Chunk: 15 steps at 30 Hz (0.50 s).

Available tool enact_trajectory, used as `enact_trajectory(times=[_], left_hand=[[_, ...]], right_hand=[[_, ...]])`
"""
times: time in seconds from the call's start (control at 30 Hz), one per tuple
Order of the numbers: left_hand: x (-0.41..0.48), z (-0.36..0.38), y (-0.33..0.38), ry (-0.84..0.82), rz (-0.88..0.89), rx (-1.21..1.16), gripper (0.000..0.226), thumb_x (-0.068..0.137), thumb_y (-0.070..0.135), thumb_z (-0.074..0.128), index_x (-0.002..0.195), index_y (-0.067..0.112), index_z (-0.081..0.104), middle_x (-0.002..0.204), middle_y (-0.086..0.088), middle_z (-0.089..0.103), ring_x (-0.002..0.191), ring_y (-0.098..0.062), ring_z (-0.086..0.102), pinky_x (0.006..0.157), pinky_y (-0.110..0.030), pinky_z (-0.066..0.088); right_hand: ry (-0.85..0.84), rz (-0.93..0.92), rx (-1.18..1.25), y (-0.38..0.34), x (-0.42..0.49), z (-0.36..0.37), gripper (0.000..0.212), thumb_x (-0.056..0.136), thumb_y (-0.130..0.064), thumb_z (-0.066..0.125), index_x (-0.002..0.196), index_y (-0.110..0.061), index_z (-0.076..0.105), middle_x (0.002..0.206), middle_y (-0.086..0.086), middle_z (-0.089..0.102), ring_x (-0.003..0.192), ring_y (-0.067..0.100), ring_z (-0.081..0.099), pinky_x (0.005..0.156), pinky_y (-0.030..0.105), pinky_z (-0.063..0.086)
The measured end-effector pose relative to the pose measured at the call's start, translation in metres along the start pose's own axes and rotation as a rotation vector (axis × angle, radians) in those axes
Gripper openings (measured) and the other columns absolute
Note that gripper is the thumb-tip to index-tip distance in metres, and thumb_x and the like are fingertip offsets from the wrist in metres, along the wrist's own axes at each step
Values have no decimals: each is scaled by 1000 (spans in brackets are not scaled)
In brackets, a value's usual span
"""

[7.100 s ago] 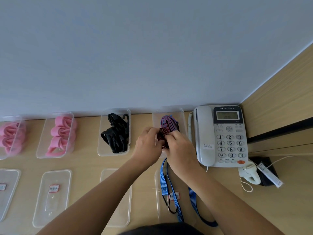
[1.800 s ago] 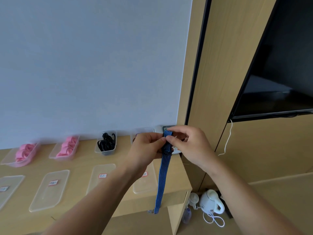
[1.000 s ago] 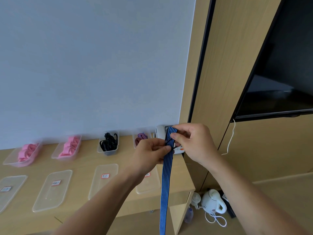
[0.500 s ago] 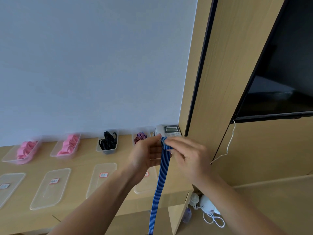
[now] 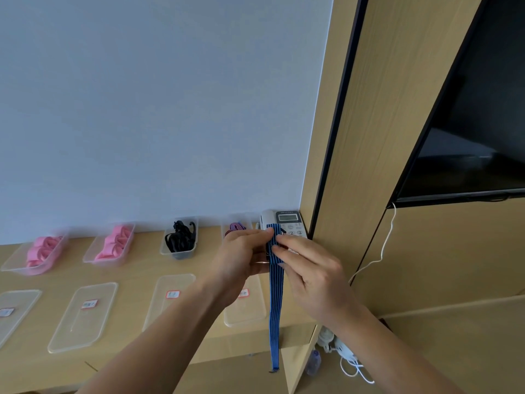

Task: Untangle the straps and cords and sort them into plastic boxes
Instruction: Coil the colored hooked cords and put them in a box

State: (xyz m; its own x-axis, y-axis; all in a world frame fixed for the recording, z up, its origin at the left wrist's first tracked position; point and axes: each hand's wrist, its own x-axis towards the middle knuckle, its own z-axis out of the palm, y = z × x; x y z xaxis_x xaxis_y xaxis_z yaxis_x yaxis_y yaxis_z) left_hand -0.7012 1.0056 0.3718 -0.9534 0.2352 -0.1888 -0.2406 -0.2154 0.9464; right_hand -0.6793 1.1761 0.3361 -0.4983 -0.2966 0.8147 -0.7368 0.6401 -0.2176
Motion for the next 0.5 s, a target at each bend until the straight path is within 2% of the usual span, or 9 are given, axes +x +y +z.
enact_trajectory(times=[0.13,0.23,0.27,0.3,0.37,0.43,0.5], left_hand=[[0,1,1,53,54,100,30,104,20,59,86,13,82,84,-10,76,76,-19,73,65,-26,58],[1,5,-2,47,85,169,30,104,19,59,87,11,82,83,-11,77,74,-19,71,65,-25,58],[1,7,-2,34,96,182,30,105,19,59,87,11,81,82,-10,76,74,-18,72,66,-25,58],[1,8,-2,23,108,192,30,105,20,59,87,11,81,80,-8,76,73,-17,72,66,-25,58],[1,9,-1,7,125,210,28,105,20,59,90,12,81,81,-7,77,75,-16,74,66,-24,58],[0,8,-1,-11,124,226,25,105,19,59,98,10,81,85,-9,79,80,-17,76,67,-25,58],[-1,6,-2,-36,111,228,25,104,21,59,103,6,80,90,-12,80,85,-20,76,70,-26,59]], right_hand=[[-48,71,82,-5,3,-3,25,92,-3,60,112,-5,74,121,5,69,116,16,64,97,34,53],[51,257,187,-6,13,-6,10,87,-10,70,96,-13,73,96,-4,70,91,9,67,77,32,56],[67,373,209,-6,17,-6,13,85,-14,75,96,-17,70,92,-7,68,84,8,66,71,30,55],[37,510,239,-4,22,-6,21,83,-18,78,101,-21,68,92,-9,66,82,8,64,69,28,55],[-133,738,327,2,30,-7,33,83,-24,80,112,-27,67,98,-11,66,83,6,64,72,27,55],[-255,821,473,7,37,-10,22,84,-20,78,105,-28,74,95,-8,72,83,9,66,77,36,57],[-255,838,611,10,40,-15,19,84,-10,78,95,-26,78,91,-3,76,85,13,69,80,38,57]])
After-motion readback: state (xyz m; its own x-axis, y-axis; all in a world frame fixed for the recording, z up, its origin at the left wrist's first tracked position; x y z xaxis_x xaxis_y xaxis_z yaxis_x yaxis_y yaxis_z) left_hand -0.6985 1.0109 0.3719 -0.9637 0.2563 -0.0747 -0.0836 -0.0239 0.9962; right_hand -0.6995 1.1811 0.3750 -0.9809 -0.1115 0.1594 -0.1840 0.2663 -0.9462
